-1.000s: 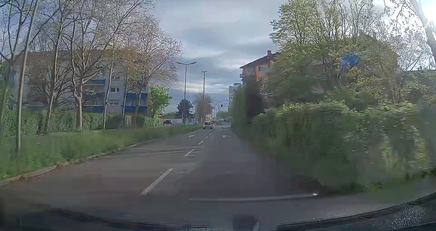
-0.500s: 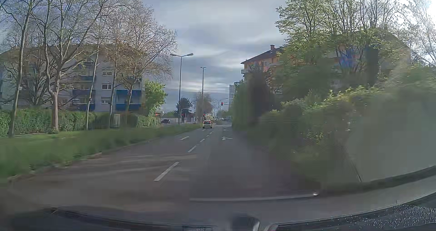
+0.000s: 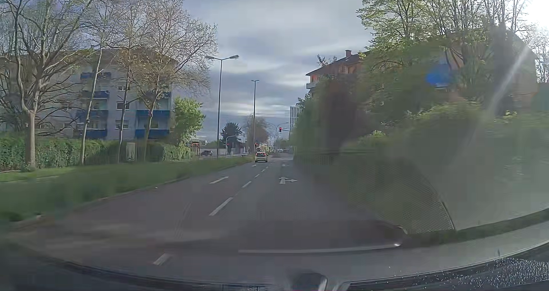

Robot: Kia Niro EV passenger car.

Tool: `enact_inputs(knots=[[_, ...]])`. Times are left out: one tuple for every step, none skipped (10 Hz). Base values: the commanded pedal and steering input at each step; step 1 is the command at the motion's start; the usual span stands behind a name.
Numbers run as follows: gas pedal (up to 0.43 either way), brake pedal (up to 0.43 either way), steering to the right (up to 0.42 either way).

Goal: Follow the waypoints while adhering to traffic rules and regulations

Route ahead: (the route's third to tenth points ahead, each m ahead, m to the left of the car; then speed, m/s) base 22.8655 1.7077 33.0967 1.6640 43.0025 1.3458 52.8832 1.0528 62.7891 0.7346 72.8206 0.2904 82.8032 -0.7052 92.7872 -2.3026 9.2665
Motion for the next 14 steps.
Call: enact_inputs(knots=[[0.008,0.000,-0.001],[0.008,0.000,0.000],[0.008,0.000,-0.001],[0.008,0.000,0.000],[0.008,0.000,0.000],[0.008,0.000,0.000],[0.008,0.000,0.000],[0.008,0.000,0.000],[0.008,0.000,0.000],[0.008,0.000,0.000],[0.008,0.000,0.000],[0.008,0.000,0.000],[0.008,0.000,0.000],[0.008,0.000,0.000]])
